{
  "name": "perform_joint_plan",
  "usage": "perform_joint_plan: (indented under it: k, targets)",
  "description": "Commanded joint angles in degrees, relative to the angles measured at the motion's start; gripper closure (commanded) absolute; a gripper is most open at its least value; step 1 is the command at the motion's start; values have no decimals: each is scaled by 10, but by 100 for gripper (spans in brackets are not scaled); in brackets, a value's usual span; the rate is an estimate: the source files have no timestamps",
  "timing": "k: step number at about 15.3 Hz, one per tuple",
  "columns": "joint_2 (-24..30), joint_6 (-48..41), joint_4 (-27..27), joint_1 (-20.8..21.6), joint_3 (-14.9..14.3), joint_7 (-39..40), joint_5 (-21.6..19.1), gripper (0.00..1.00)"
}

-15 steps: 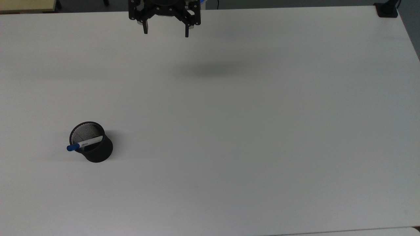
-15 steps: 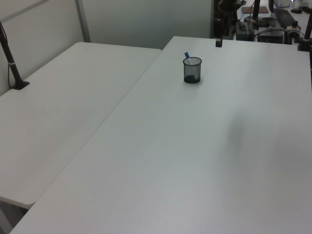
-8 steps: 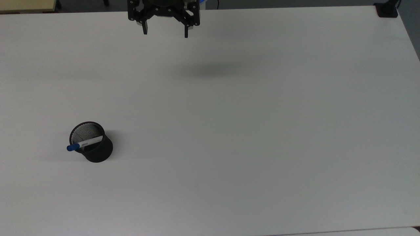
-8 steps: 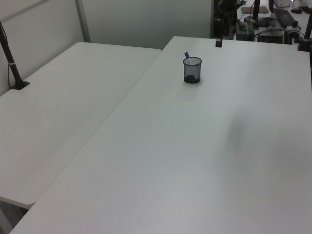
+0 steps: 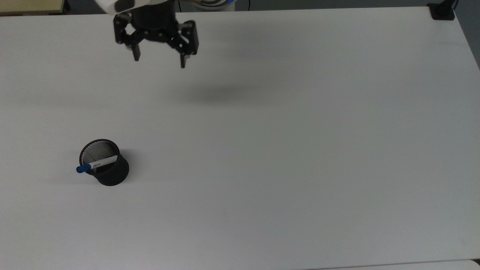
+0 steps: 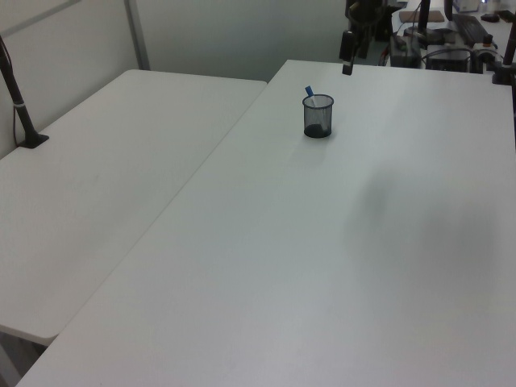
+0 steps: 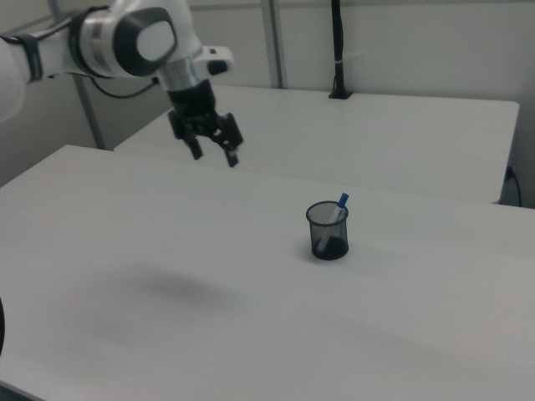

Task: Remove the marker
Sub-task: 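Move the open gripper toward the black mesh pen cup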

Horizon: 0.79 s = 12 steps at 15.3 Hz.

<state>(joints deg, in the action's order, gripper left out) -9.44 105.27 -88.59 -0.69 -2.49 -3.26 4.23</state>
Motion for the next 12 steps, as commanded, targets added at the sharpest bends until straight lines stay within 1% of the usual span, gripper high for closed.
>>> perform_joint_plan:
  k: [1,4,5,8,11,12]
  targets:
    - [-37,89,-1,-40,-5,13,5,0]
    - [-70,183,-2,-82,-5,10,3,0]
    - [-82,218,-2,-88,-5,-2,3,0]
    - [-125,317,-2,-96,-5,-60,16,1]
    - [-166,407,-2,-101,-7,-83,18,5]
    - [-176,432,-2,-102,-8,-86,20,8]
